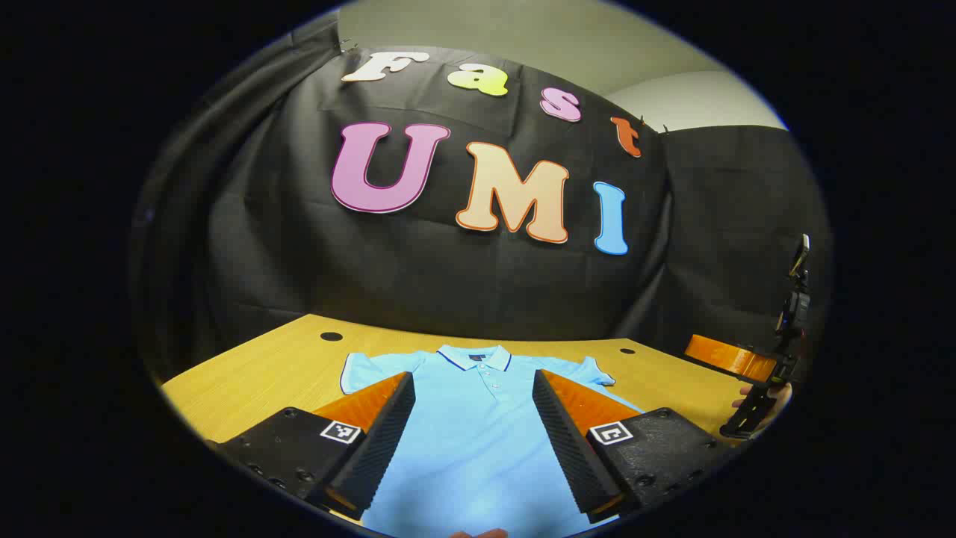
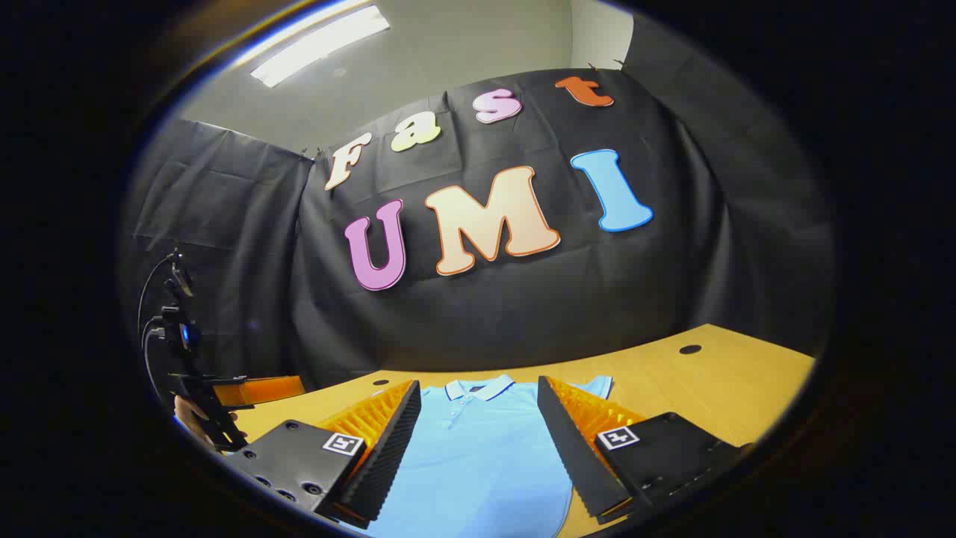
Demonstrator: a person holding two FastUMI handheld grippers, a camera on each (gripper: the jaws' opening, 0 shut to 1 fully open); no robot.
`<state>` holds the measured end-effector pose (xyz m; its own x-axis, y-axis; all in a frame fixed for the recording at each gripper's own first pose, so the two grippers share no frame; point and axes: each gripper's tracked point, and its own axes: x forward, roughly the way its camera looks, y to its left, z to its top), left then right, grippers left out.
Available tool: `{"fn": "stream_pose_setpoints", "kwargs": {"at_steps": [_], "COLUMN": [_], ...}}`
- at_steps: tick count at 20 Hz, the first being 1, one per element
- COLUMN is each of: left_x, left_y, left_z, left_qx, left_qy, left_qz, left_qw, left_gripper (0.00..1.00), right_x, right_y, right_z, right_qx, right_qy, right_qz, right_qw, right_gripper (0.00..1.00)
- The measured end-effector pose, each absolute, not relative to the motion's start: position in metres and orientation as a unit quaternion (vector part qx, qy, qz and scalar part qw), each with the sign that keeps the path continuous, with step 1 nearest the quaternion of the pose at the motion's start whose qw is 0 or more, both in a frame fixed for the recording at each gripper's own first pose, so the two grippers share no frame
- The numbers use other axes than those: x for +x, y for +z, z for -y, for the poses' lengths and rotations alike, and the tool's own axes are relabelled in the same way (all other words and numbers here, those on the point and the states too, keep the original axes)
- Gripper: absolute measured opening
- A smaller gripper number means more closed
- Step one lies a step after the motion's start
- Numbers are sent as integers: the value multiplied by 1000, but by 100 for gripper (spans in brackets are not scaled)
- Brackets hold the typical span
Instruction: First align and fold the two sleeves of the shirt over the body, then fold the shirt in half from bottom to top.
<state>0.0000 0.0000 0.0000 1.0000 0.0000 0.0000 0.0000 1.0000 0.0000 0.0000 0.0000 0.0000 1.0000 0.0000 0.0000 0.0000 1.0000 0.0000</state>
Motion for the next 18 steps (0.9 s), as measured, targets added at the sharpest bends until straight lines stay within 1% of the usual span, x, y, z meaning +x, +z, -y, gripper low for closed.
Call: {"fn": "stream_pose_setpoints", "kwargs": {"at_steps": [2, 3, 4, 7, 8, 9, 10, 11, 14, 18], "left_x": [0, 0, 0, -1, 0, 0, 2, 3, 4, 5], "left_y": [2, 4, 6, 4, 2, 1, -4, -6, -9, -9], "left_z": [-1, -3, -5, -3, -5, -5, -6, -7, -18, -21], "left_qx": [9, 13, 16, 12, 5, -4, -11, -15, -15, -19], "left_qy": [2, 7, 9, 4, 3, 2, 1, 3, 14, 16], "left_qz": [3, 5, 8, 5, 3, 0, -7, -13, -17, -19], "left_qw": [1000, 1000, 1000, 1000, 1000, 1000, 1000, 1000, 1000, 1000], "left_gripper": [94, 94, 95, 94, 94, 94, 94, 95, 94, 94], "right_x": [-1, -1, 0, 1, 0, -1, -1, -1, 1, 12], "right_y": [3, 4, 1, -3, -5, -5, -5, -5, -9, -15], "right_z": [0, 2, 3, 2, 0, -1, -3, -5, -5, 10], "right_qx": [-4, -7, -8, -2, 0, 1, 1, -1, -8, 2], "right_qy": [1, -1, -3, -4, -2, 0, 1, 3, 3, -17], "right_qz": [7, 8, 7, -4, -7, -10, -12, -13, -18, -36], "right_qw": [1000, 1000, 1000, 1000, 1000, 1000, 1000, 1000, 1000, 999], "right_gripper": [97, 94, 97, 97, 94, 97, 94, 97, 97, 97]}}
